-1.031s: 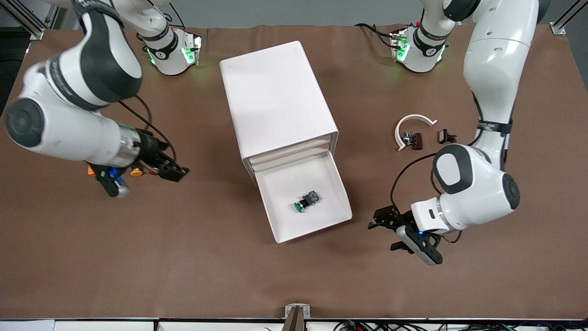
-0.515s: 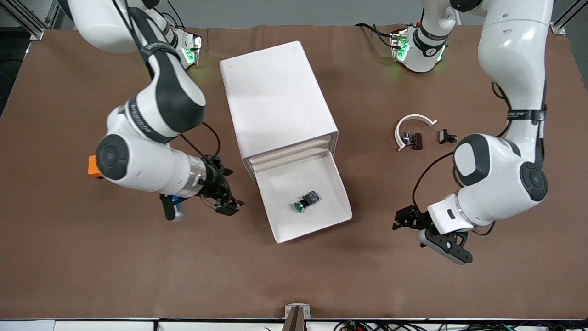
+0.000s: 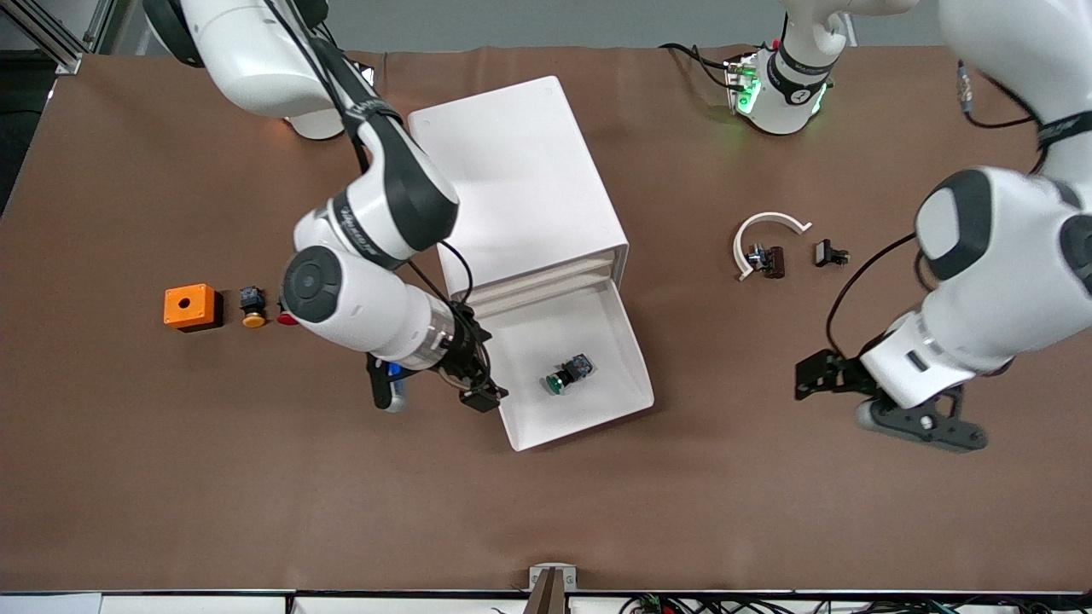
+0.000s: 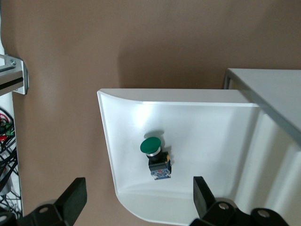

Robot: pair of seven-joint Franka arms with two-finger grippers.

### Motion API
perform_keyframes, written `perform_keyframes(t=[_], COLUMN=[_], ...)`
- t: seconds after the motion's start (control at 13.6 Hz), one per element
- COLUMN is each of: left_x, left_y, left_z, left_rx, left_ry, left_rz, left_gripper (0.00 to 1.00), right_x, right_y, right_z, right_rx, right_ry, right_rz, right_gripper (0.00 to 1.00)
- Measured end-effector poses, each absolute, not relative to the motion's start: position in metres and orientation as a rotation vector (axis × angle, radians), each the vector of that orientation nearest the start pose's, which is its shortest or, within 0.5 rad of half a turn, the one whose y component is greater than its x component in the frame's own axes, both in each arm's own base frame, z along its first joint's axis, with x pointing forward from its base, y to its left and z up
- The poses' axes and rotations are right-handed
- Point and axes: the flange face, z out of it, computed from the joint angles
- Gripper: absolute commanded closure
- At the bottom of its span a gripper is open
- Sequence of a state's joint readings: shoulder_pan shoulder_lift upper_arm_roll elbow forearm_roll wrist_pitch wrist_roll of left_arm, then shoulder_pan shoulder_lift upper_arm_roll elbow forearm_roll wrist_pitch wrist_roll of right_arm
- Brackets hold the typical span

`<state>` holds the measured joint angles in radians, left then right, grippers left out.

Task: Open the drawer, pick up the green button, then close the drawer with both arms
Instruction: 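Grasp the green push button in the drawer with the right gripper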

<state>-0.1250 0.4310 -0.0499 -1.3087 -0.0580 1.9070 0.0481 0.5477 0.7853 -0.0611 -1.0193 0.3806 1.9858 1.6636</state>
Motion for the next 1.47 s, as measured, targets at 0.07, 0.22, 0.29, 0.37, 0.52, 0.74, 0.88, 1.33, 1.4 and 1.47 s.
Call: perform_keyframes(t=[0.07, 0.22, 0.29, 0.37, 0.52, 0.74, 0.88, 1.33, 1.4, 1.47], left_x=[0.684, 0.663, 0.653, 0.645, 0.634, 0.627, 0.624, 0.622, 0.623, 0.623], left_y=[-0.115, -0.111, -0.109, -0.107, -0.100, -0.091, -0.091, -0.069, -0.063, -0.057], left_z=[0.531, 0.566, 0.580, 0.591, 0.602, 0.604, 0.606, 0.606, 0.606, 0.606], left_rx=[-3.161, -3.124, -3.118, -3.115, -3.113, -3.113, -3.112, -3.116, -3.118, -3.120], left_ry=[0.311, 0.300, 0.298, 0.294, 0.279, 0.261, 0.261, 0.200, 0.185, 0.173], left_rz=[-0.249, -0.218, -0.201, -0.186, -0.141, -0.082, -0.066, -0.021, -0.021, -0.021], left_gripper=[0.00, 0.00, 0.00, 0.00, 0.00, 0.00, 0.00, 0.00, 0.00, 0.00], right_x=[0.669, 0.664, 0.660, 0.657, 0.652, 0.650, 0.651, 0.650, 0.649, 0.648], right_y=[0.412, 0.434, 0.445, 0.453, 0.466, 0.480, 0.484, 0.496, 0.498, 0.501], right_z=[0.392, 0.372, 0.364, 0.358, 0.349, 0.336, 0.329, 0.298, 0.291, 0.285], right_rx=[-2.256, -2.254, -2.264, -2.267, -2.264, -2.272, -2.272, -2.265, -2.264, -2.265], right_ry=[1.705, 1.740, 1.741, 1.744, 1.744, 1.723, 1.714, 1.697, 1.694, 1.691], right_rz=[0.261, 0.244, 0.235, 0.219, 0.191, 0.171, 0.162, 0.135, 0.129, 0.126], right_gripper=[0.00, 0.00, 0.00, 0.00, 0.00, 0.00, 0.00, 0.00, 0.00, 0.00])
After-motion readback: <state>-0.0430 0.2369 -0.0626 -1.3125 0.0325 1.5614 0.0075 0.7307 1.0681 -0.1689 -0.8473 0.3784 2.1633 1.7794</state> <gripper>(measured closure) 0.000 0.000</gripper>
